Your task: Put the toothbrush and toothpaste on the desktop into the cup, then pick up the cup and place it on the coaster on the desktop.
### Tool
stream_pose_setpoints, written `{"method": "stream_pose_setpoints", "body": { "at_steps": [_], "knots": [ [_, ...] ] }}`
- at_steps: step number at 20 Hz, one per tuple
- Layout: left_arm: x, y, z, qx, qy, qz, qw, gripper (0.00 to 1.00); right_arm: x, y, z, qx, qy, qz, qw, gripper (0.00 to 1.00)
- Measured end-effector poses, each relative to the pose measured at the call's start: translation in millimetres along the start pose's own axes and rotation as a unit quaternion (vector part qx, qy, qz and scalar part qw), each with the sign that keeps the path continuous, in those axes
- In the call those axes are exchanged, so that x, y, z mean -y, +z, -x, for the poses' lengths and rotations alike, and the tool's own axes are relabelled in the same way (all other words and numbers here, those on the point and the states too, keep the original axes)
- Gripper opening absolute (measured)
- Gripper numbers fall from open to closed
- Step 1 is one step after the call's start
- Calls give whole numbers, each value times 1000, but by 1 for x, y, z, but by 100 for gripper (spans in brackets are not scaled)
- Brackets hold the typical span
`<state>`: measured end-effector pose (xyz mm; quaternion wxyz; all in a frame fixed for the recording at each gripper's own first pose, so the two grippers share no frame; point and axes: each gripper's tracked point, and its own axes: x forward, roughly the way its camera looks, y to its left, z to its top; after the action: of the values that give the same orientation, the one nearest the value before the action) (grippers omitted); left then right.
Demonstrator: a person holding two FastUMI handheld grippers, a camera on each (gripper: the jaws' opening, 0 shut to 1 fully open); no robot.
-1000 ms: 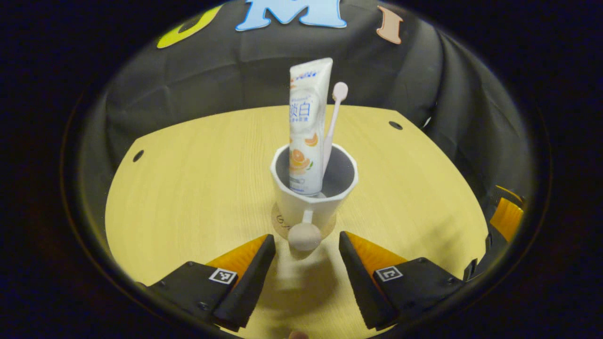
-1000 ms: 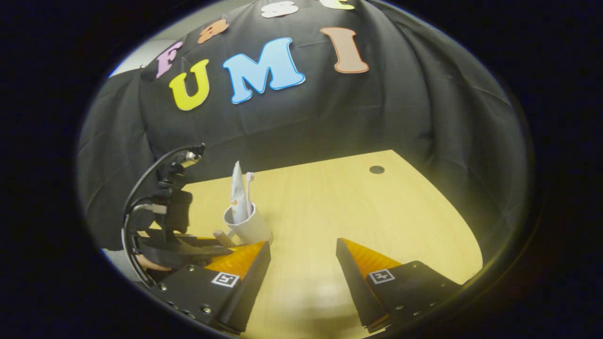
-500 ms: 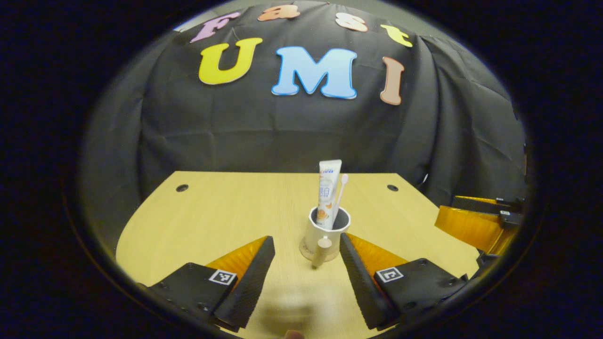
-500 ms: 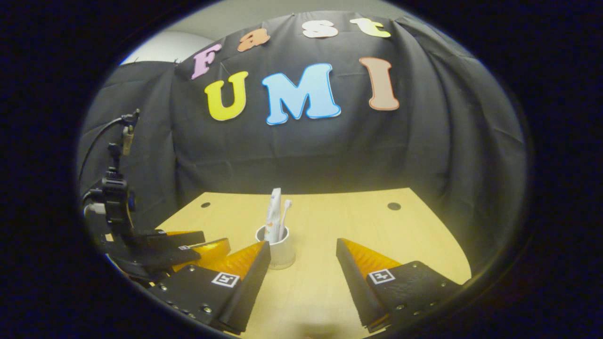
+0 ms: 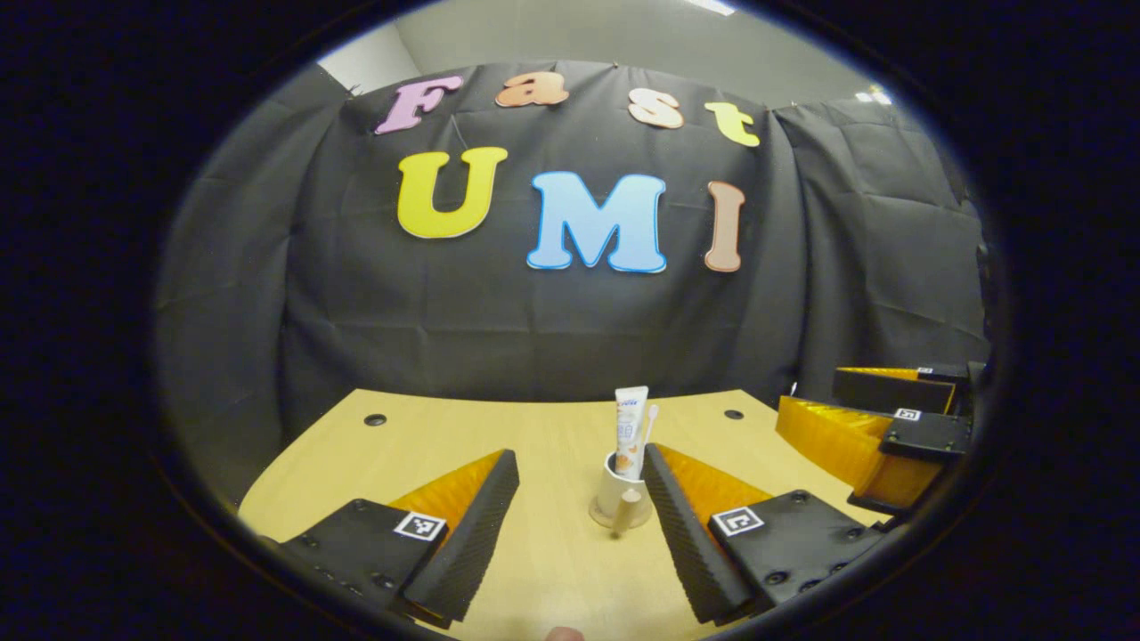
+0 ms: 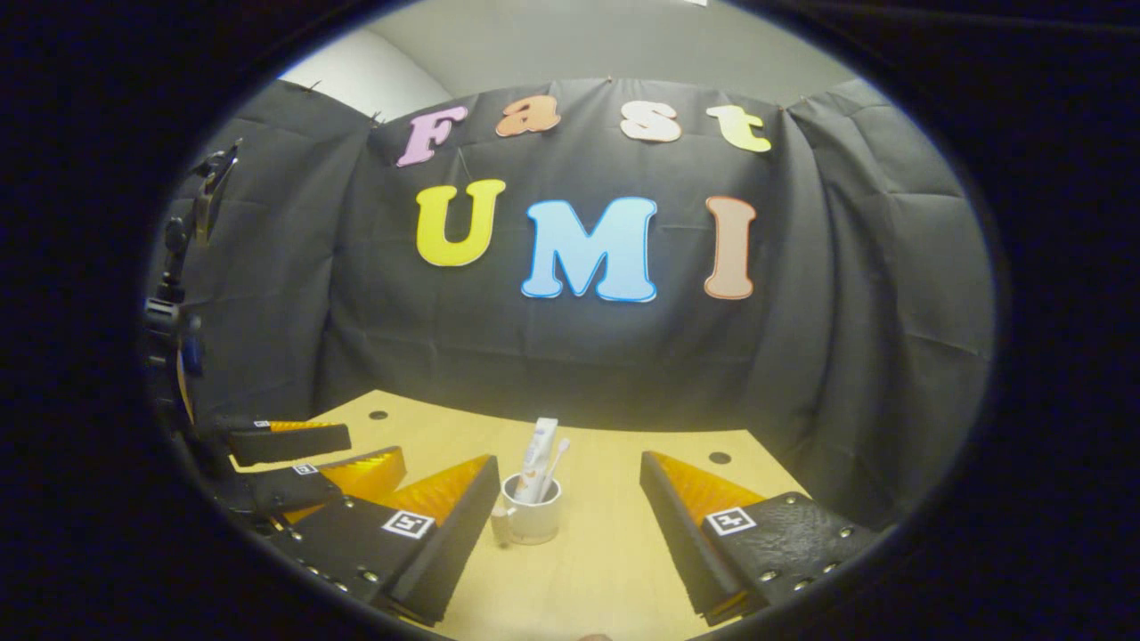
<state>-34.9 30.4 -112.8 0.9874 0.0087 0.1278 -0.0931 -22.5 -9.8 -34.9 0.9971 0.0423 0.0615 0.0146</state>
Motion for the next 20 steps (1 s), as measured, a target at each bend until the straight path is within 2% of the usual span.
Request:
{"method": "stream_pose_setpoints", "body": {
  "at_steps": [3,4,5,11,15,20],
  "knots": [
    [-13,3,8,9,4,-2,1000,93,-16,1,6,-1,-3,7,1000,94],
    [-16,2,9,10,2,2,1000,90,-20,1,8,0,-6,8,1000,93],
    [-18,3,11,10,1,4,1000,93,-23,3,10,2,-8,8,1000,93],
    [-33,20,12,30,-1,5,1000,93,-28,7,9,-2,-21,5,1000,93],
    [-29,37,8,60,-5,-5,998,93,-11,20,12,13,-39,-10,999,93],
    [-4,41,-4,84,-4,17,996,93,36,31,28,43,-64,4,997,93]
  ]
}}
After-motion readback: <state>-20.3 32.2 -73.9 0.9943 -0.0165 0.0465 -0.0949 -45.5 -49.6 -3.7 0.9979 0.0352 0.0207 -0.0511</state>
